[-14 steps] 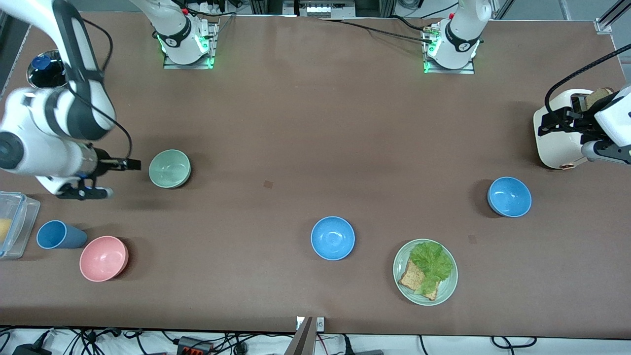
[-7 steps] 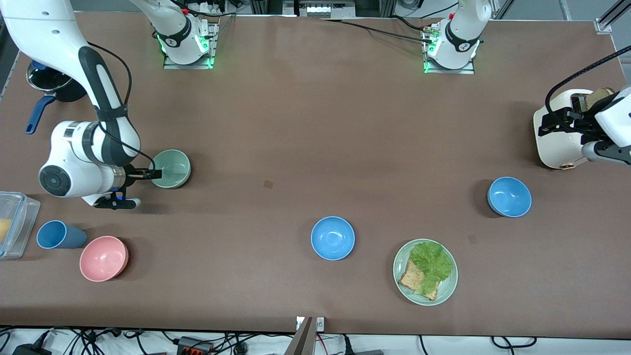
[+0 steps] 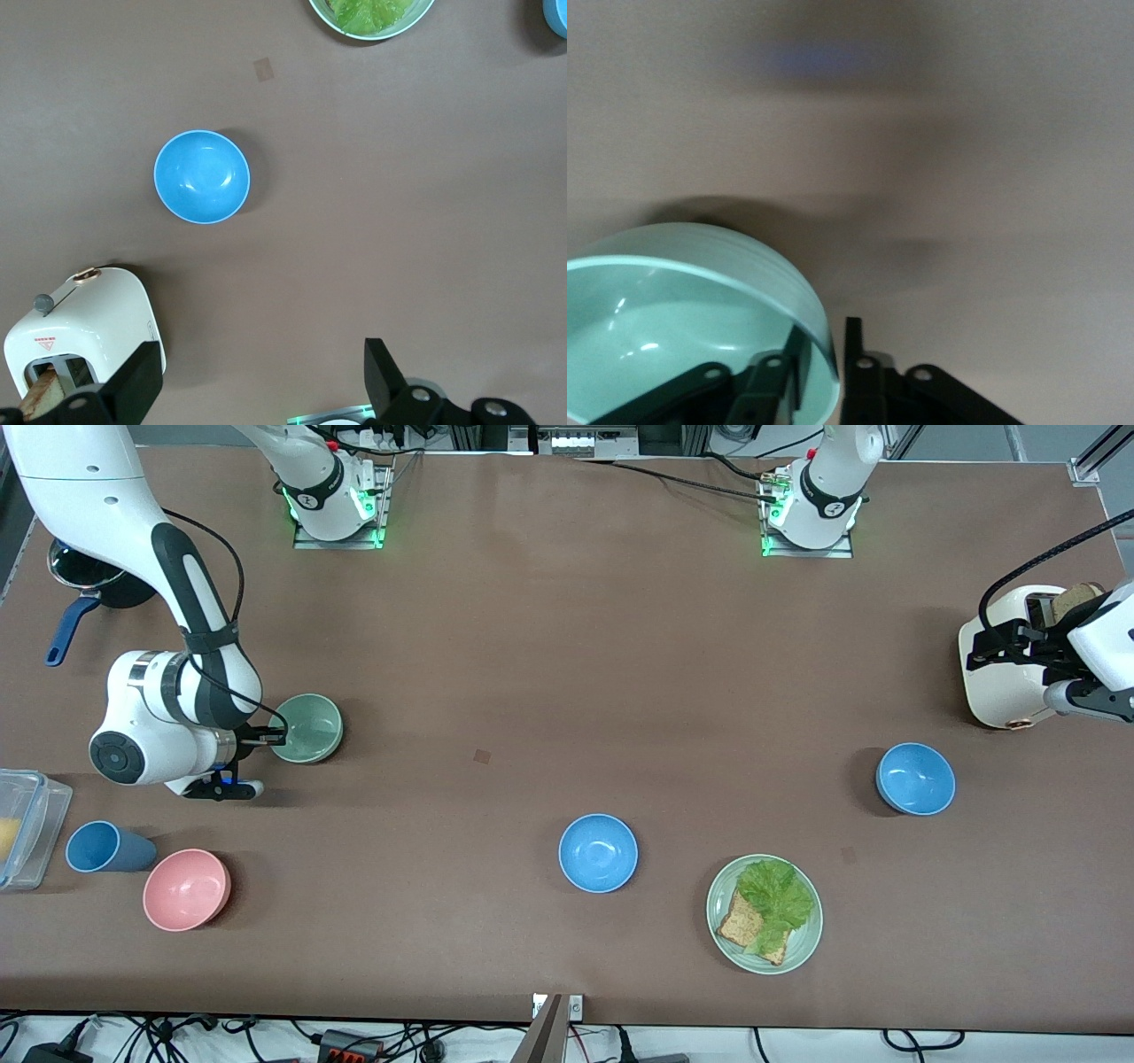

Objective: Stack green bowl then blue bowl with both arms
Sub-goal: 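Carry the green bowl with the right gripper toward the table middle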

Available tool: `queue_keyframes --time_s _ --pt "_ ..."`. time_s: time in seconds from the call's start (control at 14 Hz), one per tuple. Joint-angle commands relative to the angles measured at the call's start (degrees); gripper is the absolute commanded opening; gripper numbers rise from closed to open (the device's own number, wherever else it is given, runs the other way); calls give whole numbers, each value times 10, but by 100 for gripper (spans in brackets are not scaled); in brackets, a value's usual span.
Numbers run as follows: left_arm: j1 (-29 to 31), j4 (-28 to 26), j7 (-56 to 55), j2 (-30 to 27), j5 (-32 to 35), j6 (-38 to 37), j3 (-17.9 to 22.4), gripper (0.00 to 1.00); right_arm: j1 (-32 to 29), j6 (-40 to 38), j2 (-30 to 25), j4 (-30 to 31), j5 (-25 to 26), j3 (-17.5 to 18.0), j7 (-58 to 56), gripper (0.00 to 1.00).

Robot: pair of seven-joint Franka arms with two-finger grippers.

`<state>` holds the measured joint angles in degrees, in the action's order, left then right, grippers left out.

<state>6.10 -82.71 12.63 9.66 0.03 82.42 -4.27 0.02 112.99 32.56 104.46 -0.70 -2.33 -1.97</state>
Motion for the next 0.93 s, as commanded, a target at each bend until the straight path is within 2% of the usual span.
queue_keyframes --time_s 0.0,0.07,0.29,0.43,0.71,0.86 --pt "1 -3 5 -3 -6 -3 1 100 11 -19 -4 -7 -9 2 -3 0" --pt "1 -3 5 -3 -6 -3 1 100 12 -39 -6 -17 -15 9 -3 0" --pt "1 -3 5 -3 -6 -3 1 100 10 -146 -7 -97 -65 61 0 0" --pt "1 -3 5 -3 -6 -3 1 100 25 -147 -2 -128 -104 107 8 0" --pt "2 -3 5 -3 -6 -3 1 100 145 -105 8 -138 -115 110 115 0" --pt "1 -3 4 -3 -5 -3 1 100 211 -96 12 -139 -115 110 205 0"
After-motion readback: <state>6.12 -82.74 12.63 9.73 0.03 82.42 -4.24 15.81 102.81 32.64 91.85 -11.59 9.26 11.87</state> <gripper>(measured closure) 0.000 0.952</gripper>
